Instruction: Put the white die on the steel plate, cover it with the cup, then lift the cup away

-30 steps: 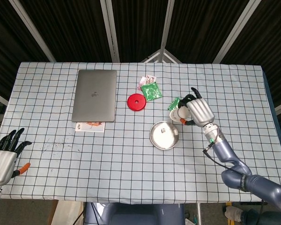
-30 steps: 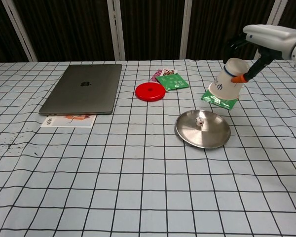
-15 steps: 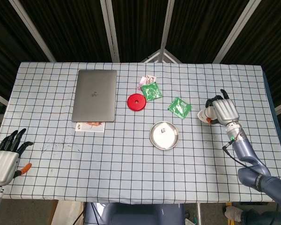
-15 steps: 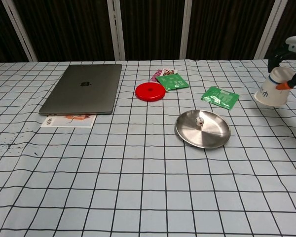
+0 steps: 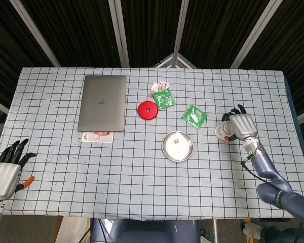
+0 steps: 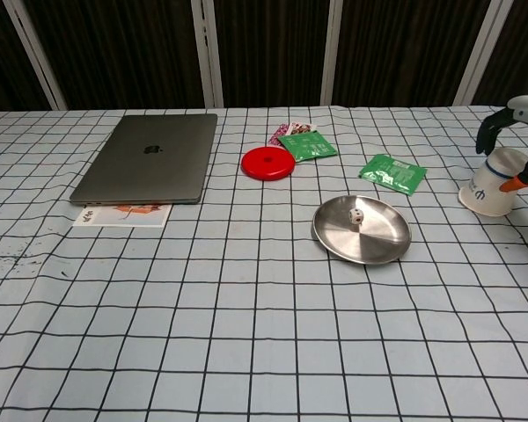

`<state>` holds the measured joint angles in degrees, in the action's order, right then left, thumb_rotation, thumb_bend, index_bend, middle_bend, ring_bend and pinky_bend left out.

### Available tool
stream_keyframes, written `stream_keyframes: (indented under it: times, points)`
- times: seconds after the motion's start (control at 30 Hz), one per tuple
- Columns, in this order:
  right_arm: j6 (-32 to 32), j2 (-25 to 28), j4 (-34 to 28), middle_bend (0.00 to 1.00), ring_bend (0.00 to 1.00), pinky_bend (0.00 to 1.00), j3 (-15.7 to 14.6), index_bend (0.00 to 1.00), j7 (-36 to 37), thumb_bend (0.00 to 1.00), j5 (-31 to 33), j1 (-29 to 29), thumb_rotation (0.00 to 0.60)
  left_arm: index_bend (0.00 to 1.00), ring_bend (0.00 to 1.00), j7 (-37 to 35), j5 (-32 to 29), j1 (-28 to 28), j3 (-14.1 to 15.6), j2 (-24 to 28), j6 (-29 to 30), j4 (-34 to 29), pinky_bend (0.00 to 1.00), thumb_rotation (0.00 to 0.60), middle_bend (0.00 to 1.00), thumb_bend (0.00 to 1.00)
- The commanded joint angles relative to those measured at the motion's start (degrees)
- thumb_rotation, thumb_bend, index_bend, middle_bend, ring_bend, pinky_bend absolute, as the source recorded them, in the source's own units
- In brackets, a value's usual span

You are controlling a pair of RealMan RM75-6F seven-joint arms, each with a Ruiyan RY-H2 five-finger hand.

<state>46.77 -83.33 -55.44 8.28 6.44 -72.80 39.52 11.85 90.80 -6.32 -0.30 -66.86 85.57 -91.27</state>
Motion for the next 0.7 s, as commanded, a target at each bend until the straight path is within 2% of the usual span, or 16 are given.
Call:
stream_keyframes:
  times: [0.03, 0.13, 0.3, 0.5, 0.57, 0.7]
  points:
    - [-0.69, 0.64, -1.41, 0.25, 0.09, 0.00, 0.09, 0.27, -0.12, 0.04, 0.31, -0.03, 0.600, 0.30, 0.00, -0.04, 0.07, -0.04, 0.03, -0.02, -0.04, 0.00, 0.13, 0.600, 0.00, 0.27]
    - [-1.66, 1.88, -3.77, 0.16, 0.06, 0.00, 0.03, 0.18, 0.05, 0.04, 0.43, 0.00, 0.600, 0.30, 0.00, -0.09, 0.08, 0.02, 0.04, 0.03, 0.07, 0.01, 0.13, 0.600, 0.00, 0.27]
    - [0.56, 4.95, -8.57, 0.12, 0.05, 0.00, 0.58, 0.13, -0.23, 0.04, -0.45, -0.59, 0.600, 0.30, 0.00, -0.34, 0.10, 0.06, 0.01, 0.13, 0.22, 0.02, 0.13, 0.600, 0.00, 0.28]
    - [11.14, 13.20, -21.08, 0.12, 0.05, 0.00, 1.04, 0.11, 1.57, 0.04, -3.81, -5.75, 0.600, 0.30, 0.00, -1.51, 0.13, 0.00, -0.10, 0.54, 0.31, 0.06, 0.13, 0.600, 0.00, 0.28]
    - [15.78, 17.68, -27.58, 0.12, 0.05, 0.00, -0.11, 0.10, 2.66, 0.04, -5.03, -9.66, 0.600, 0.30, 0.00, -2.25, -0.22, 0.08, -0.18, 0.86, 0.29, -0.06, 0.13, 0.600, 0.00, 0.28]
    - [24.01, 23.11, -34.76, 0.12, 0.05, 0.00, -3.33, 0.07, 0.84, 0.04, -6.73, -16.99, 0.600, 0.30, 0.00, -3.05, -0.50, 0.06, 0.05, 1.68, -0.30, -0.82, 0.13, 0.600, 0.00, 0.27]
